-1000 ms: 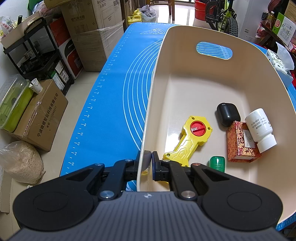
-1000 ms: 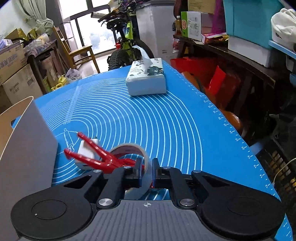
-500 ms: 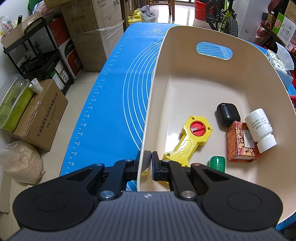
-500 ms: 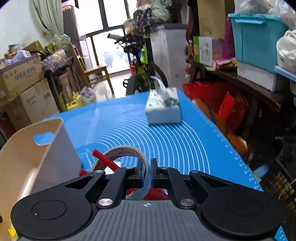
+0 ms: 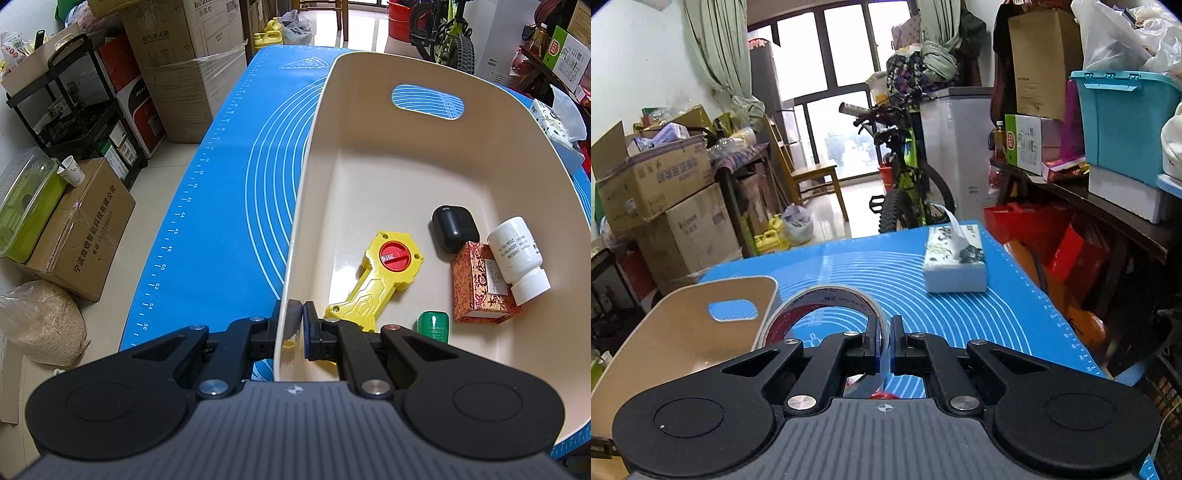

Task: Organize rigid objects
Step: 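Lower the tape roll into the bin and open the right tool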

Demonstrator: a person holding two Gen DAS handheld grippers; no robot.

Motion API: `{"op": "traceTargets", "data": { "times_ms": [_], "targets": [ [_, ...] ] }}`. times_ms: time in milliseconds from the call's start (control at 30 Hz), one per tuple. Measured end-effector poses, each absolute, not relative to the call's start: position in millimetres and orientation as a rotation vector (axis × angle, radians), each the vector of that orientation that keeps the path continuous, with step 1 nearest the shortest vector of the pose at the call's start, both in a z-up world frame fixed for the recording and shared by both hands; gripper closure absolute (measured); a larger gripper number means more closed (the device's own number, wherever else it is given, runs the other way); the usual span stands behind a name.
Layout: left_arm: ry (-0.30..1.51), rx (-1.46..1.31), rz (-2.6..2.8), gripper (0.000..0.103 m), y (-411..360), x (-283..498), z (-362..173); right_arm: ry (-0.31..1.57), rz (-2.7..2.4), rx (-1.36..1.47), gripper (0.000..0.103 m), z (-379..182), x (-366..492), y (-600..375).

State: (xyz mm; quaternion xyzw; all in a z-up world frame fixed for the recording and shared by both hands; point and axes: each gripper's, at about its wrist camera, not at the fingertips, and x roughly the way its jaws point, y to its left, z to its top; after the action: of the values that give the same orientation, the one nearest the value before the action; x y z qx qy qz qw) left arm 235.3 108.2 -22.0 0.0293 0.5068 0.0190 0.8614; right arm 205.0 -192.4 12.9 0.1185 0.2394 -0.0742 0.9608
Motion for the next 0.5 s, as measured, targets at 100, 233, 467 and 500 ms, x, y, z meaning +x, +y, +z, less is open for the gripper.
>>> {"op": "traceTargets", "data": {
  "times_ms": [100, 233, 467, 500],
  "targets": [
    [1.063, 0.062, 0.04, 0.092, 109, 235, -22, 0.47, -0.132, 0.253, 0.087, 20, 203, -190],
    [1.063, 0.061, 0.04, 0.093, 108, 235, -22, 0.449, -0.07, 0.255, 0.087, 30, 200, -175],
    [1.063, 0.061, 0.039, 0.093, 108, 235, -22, 0.466, 0.099, 0.214, 0.087, 32, 205, -122],
    [1.063, 0.061, 0.039, 0.093, 108, 235, -22, 0.476, 0.122, 0.204, 0.087, 30, 207, -114]
  ]
}}
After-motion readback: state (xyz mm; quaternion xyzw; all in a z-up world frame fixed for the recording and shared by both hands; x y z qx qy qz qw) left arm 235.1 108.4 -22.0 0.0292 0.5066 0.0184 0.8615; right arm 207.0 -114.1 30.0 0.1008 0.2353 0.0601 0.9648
